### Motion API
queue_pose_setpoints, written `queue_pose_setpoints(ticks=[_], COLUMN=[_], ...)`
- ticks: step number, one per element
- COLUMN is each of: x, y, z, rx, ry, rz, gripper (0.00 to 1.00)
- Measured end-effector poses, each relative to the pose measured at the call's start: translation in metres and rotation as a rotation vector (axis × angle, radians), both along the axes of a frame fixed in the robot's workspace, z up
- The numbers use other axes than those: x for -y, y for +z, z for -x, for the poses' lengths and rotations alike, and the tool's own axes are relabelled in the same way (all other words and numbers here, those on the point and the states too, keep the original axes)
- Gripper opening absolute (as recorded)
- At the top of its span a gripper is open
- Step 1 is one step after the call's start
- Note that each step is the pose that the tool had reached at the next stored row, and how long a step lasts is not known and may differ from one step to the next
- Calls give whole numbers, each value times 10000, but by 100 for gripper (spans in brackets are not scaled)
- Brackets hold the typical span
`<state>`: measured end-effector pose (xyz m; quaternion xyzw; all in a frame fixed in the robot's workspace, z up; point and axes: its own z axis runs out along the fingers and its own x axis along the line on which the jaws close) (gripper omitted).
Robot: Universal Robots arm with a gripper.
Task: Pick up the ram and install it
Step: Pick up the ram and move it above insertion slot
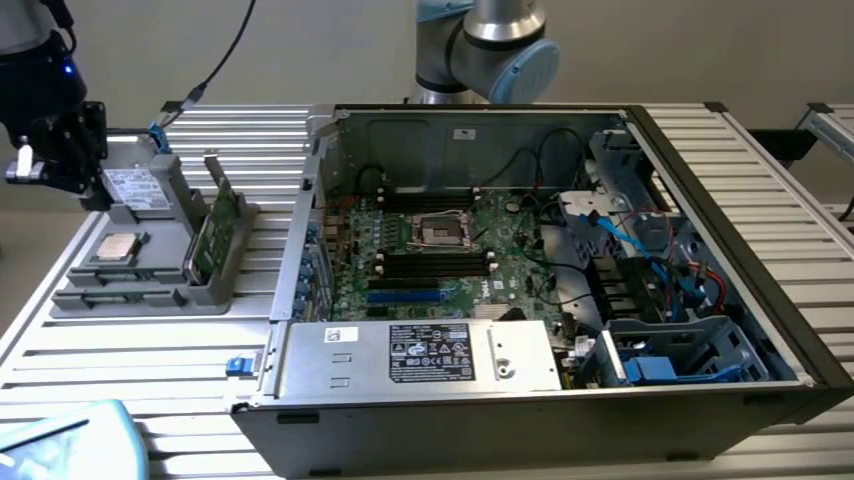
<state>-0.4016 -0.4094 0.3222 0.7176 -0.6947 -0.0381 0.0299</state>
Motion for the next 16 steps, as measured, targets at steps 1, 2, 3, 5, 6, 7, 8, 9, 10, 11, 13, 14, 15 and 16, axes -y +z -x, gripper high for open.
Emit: queue_pose_setpoints(ticks=[1,2,3,5,6,7,8,9,10,11,13,14,15,16], x=[-3,-2,-2,-2,-2,-2,-2,-2,-2,-2,7,23,45,73], y=[0,0,0,0,0,0,0,-3,-11,-29,-65,-84,-103,-120], z=[1,1,1,1,1,1,1,7,18,32,67,77,79,79], rx=[-16,-16,-16,-16,-16,-16,-16,-17,-17,-16,-15,-16,-16,-16], ry=[62,63,64,64,64,64,64,64,63,64,64,67,65,65], rz=[13,14,14,15,15,14,14,14,15,14,14,15,14,8], gripper=[11,11,11,12,12,18,25,25,31,31,31,31,31,31])
